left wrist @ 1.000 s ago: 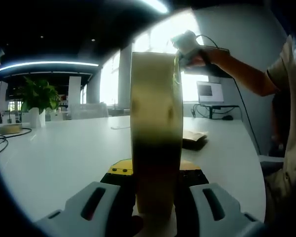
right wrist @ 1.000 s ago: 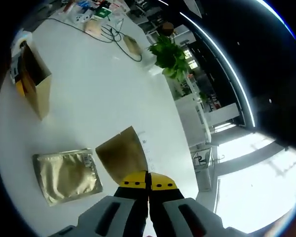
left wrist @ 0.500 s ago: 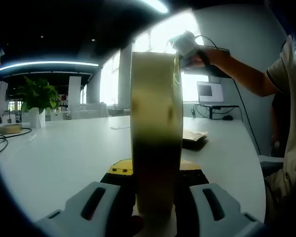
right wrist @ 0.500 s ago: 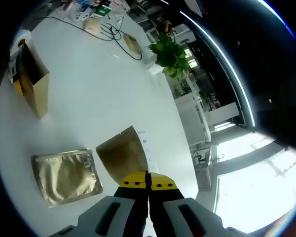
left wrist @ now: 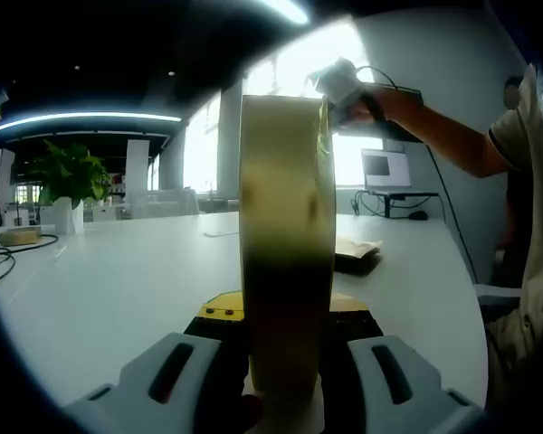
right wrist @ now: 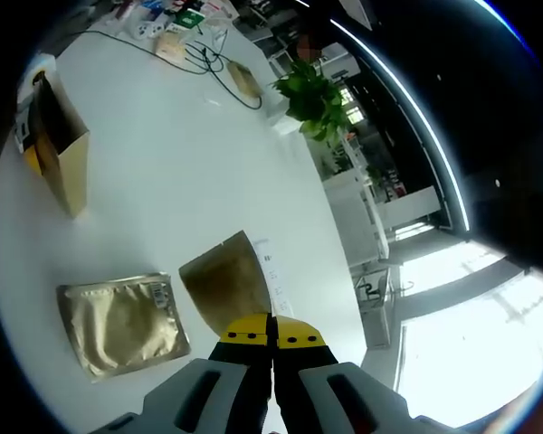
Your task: Extract single mask from mask box in order stack masks on table
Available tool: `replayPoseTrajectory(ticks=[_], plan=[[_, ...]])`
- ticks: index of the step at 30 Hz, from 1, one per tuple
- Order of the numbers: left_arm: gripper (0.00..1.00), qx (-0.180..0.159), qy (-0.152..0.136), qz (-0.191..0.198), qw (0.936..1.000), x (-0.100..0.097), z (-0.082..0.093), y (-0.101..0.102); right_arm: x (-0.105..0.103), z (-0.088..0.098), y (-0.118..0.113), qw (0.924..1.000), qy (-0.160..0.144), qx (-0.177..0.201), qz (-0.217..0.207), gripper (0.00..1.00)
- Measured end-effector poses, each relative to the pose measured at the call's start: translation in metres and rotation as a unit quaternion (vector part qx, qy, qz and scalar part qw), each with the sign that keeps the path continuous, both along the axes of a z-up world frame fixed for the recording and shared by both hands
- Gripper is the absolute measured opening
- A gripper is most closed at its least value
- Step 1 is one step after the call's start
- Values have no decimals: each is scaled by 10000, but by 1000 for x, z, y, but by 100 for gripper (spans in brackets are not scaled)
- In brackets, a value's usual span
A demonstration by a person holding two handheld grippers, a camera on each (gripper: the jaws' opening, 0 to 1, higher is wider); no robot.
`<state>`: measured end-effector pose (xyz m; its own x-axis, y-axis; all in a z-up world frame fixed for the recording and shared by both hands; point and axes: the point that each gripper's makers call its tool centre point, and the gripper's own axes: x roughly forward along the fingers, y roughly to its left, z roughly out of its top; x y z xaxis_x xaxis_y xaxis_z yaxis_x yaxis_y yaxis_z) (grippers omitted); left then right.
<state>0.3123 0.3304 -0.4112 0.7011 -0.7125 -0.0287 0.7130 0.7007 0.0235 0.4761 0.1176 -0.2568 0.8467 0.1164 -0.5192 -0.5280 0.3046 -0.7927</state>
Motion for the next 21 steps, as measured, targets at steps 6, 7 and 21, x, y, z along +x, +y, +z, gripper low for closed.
replayPoseTrajectory(ticks=[6,7,21], plan=[[20,-3,3,-11,10000,-1,0,0,-2,-6,-4,10000,50,27,-50,0],[20,-3,4,-10,10000,-1,0,0,-3,-7,-5,10000,57,28,-55,0],[20,-4,4,-7,10000,0,0,0,-11,-22,-7,9997,140,10,-190,0]])
